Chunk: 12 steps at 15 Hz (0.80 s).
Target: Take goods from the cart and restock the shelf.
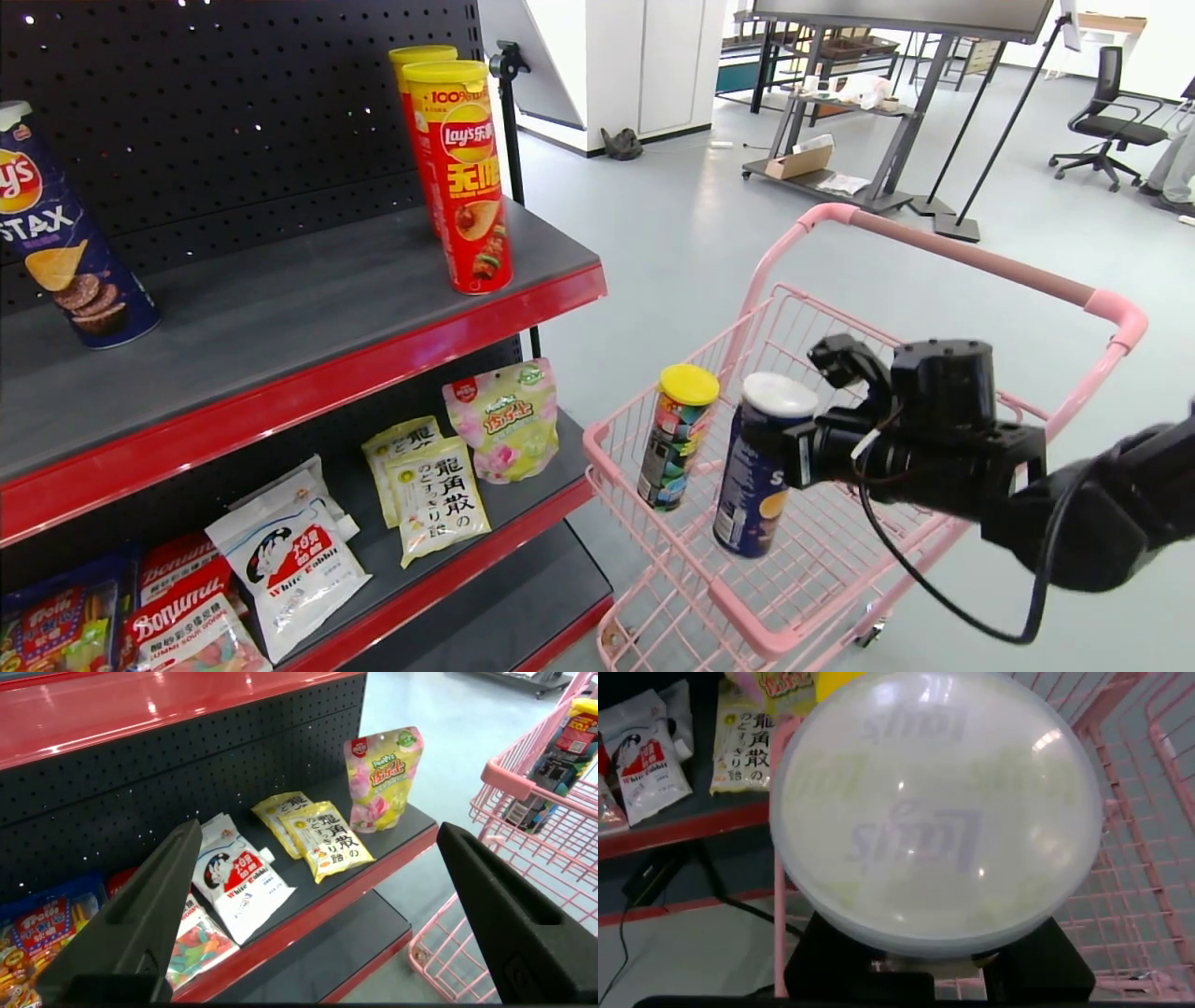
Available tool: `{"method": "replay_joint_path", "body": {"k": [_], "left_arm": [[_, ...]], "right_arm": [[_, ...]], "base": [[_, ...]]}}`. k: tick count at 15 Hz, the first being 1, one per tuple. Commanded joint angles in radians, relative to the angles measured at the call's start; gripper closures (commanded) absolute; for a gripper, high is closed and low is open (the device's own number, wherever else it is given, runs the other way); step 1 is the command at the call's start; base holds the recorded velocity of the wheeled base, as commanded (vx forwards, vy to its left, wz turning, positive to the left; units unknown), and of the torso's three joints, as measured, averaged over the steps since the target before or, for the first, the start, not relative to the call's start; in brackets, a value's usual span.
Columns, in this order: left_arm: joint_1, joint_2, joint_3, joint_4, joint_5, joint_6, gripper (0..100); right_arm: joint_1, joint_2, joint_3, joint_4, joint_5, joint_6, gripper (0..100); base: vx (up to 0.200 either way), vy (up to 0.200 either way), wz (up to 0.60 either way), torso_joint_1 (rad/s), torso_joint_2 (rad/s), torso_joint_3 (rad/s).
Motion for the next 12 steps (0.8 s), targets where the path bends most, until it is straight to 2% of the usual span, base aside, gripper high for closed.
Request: {"method": "replay_joint_path", "body": {"k": [1, 2, 3, 4, 5, 7, 12], "left_arm": [[0.000, 0.000, 0.000, 0.000, 0.000, 0.000, 0], [0.000, 0.000, 0.000, 0.000, 0.000, 0.000, 0], [0.000, 0.000, 0.000, 0.000, 0.000, 0.000, 0], [0.000, 0.000, 0.000, 0.000, 0.000, -0.002, 0], [-0.001, 0.000, 0.000, 0.000, 0.000, -0.002, 0], [0.000, 0.000, 0.000, 0.000, 0.000, -0.002, 0], [0.000, 0.000, 0.000, 0.000, 0.000, 0.000, 0]], "right_arm": [[-0.009, -0.231, -0.282, 0.320, -0.032, -0.012, 100], [-0.013, -0.261, -0.353, 0.418, -0.050, -0.034, 100], [-0.023, -0.350, -0.499, 0.695, -0.090, -0.109, 100], [-0.021, -0.407, -0.506, 0.762, -0.093, -0.111, 100], [-0.020, -0.482, -0.473, 0.813, -0.113, -0.111, 100], [-0.016, -0.654, -0.359, 0.945, -0.218, -0.114, 100], [-0.059, -0.955, -0.178, 1.092, -0.227, -0.147, 100]], "base": [[0.000, 0.000, 0.00, 0.000, 0.00, 0.000], [0.000, 0.000, 0.00, 0.000, 0.00, 0.000], [0.000, 0.000, 0.00, 0.000, 0.00, 0.000], [0.000, 0.000, 0.00, 0.000, 0.00, 0.000], [0.000, 0.000, 0.00, 0.000, 0.00, 0.000], [0.000, 0.000, 0.00, 0.000, 0.00, 0.000], [0.000, 0.000, 0.00, 0.000, 0.00, 0.000]]}}
